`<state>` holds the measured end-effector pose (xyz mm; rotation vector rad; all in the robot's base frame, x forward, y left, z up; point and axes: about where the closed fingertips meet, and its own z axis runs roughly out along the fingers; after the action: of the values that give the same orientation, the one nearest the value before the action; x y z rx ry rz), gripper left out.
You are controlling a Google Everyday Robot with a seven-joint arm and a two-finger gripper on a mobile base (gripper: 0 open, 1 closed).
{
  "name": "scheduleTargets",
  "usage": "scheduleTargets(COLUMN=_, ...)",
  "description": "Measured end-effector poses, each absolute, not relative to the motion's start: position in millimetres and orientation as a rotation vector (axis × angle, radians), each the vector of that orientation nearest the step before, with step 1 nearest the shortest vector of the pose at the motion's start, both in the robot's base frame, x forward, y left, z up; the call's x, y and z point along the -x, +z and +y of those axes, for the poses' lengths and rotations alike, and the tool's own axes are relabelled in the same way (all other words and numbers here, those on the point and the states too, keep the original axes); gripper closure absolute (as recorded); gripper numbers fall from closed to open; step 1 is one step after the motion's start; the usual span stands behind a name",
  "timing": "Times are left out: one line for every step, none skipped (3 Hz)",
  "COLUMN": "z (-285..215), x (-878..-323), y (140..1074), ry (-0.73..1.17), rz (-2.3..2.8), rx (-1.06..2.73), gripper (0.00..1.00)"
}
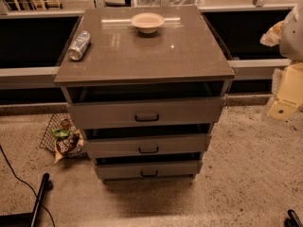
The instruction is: Open middle drawer
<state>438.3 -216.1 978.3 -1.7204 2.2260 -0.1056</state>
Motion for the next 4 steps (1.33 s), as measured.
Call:
scheduleTargets(z=-216, x=-438, y=978, ry=-0.106, rz=2.226, rx=1.720, gripper=0.00)
scheduleTargets(z=-209, x=-443, y=961, ry=-0.093, rz=2.187, rx=1.756, gripper=0.00)
scheduleTargets(z=-195, x=-450, y=929, ry=-0.052, rz=2.124, rx=1.813, gripper=0.00)
scheduleTargets(z=-181, x=-453, y=898, ry=0.006, rz=2.077, rx=1.854, gripper=0.00)
